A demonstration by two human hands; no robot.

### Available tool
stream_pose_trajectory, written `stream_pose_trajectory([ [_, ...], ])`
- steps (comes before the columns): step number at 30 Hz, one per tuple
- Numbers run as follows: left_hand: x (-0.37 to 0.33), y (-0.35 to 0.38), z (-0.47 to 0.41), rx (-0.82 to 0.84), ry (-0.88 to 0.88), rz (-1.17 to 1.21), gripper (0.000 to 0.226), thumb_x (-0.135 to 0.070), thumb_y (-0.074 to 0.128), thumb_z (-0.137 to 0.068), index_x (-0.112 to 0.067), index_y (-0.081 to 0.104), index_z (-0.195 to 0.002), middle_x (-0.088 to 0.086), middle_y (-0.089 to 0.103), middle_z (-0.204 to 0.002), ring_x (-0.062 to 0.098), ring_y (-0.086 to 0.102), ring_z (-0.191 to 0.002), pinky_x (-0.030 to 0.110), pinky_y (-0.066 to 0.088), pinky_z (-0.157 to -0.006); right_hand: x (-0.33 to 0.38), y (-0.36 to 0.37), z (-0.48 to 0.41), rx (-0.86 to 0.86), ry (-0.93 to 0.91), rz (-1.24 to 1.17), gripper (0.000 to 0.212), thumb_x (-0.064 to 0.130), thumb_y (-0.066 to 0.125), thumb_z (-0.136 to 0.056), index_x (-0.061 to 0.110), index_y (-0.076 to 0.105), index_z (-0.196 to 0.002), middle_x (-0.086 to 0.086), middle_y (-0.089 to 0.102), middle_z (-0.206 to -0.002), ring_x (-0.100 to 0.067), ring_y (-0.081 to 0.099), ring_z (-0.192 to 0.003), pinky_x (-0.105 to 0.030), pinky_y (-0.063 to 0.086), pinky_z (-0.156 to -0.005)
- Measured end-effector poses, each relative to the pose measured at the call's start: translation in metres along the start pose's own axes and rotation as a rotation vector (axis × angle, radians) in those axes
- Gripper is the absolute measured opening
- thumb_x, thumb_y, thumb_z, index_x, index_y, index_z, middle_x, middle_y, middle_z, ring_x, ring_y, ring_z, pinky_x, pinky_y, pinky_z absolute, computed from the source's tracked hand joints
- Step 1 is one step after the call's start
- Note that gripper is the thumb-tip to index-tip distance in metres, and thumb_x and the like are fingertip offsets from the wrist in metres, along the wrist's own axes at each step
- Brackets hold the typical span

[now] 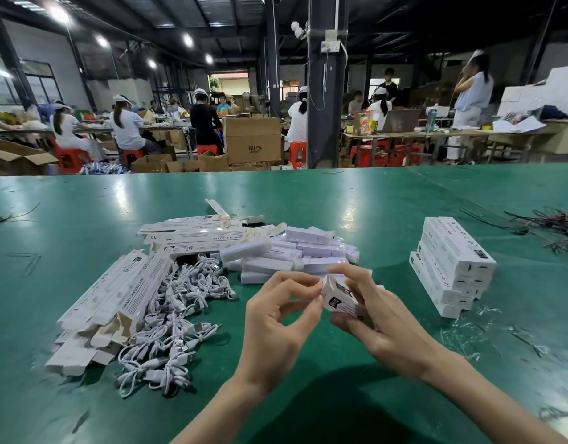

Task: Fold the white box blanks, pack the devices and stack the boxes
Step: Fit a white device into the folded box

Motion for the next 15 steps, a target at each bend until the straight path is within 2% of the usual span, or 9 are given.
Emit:
stream_pose_trajectory([
  [4, 0.000, 0.003, 0.004, 0.059, 0.280, -0.320, 0.001, -0.004, 0.072, -0.079, -0.004, 0.071, -0.080, 0.001, 0.065, -0.097, 0.009, 0.065, -0.093, 0.020, 0.050, -0.082, 0.004, -0.001, 0.000, 0.017, -0.024, 0.088, 0.053, 0.026, 0.059, -0.088, 0.041, 0.030, -0.130, 0.032, 0.051, -0.081, -0.001, 0.047, -0.066, -0.017, 0.035, -0.061],
  [8, 0.006, 0.004, 0.007, 0.053, 0.268, -0.330, 0.003, -0.005, 0.072, -0.080, -0.003, 0.070, -0.080, 0.002, 0.065, -0.100, 0.008, 0.065, -0.095, 0.022, 0.052, -0.081, 0.006, -0.003, 0.001, 0.022, -0.033, 0.162, 0.052, 0.024, 0.059, -0.088, 0.038, 0.030, -0.128, 0.038, 0.050, -0.081, 0.009, 0.046, -0.067, -0.009, 0.033, -0.061],
  [11, 0.011, 0.006, 0.006, 0.015, 0.028, -0.094, 0.006, -0.011, 0.074, -0.082, -0.006, 0.071, -0.081, 0.001, 0.073, -0.100, 0.015, 0.070, -0.093, 0.025, 0.055, -0.078, 0.009, 0.000, -0.001, 0.005, -0.020, 0.217, 0.053, 0.030, 0.058, -0.086, 0.039, 0.028, -0.129, 0.037, 0.052, -0.082, 0.012, 0.045, -0.072, -0.013, 0.032, -0.063],
  [13, 0.016, 0.005, 0.002, -0.060, -0.170, 0.036, 0.005, -0.017, 0.073, -0.079, -0.013, 0.071, -0.078, 0.001, 0.075, -0.094, 0.013, 0.071, -0.089, 0.022, 0.054, -0.078, 0.009, 0.003, -0.002, 0.015, -0.010, 0.281, 0.055, 0.042, 0.056, -0.087, 0.041, 0.024, -0.132, 0.024, 0.055, -0.099, 0.007, 0.044, -0.083, -0.017, 0.031, -0.073],
  [15, 0.023, -0.002, -0.005, -0.195, -0.332, 0.050, 0.003, -0.016, 0.072, -0.080, -0.016, 0.071, -0.077, 0.003, 0.075, -0.084, 0.016, 0.068, -0.081, 0.026, 0.055, -0.077, 0.005, 0.002, -0.004, 0.008, -0.021, 0.431, 0.058, 0.053, 0.053, -0.087, 0.033, 0.029, -0.136, 0.010, 0.059, -0.111, -0.005, 0.051, -0.097, -0.027, 0.034, -0.086],
])
Point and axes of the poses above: each hand's wrist, its own z-axis away from the middle knuckle, its own y-axis out of the palm, x = y × z, the point moved 2 cm from there along -z, towards the middle knuckle
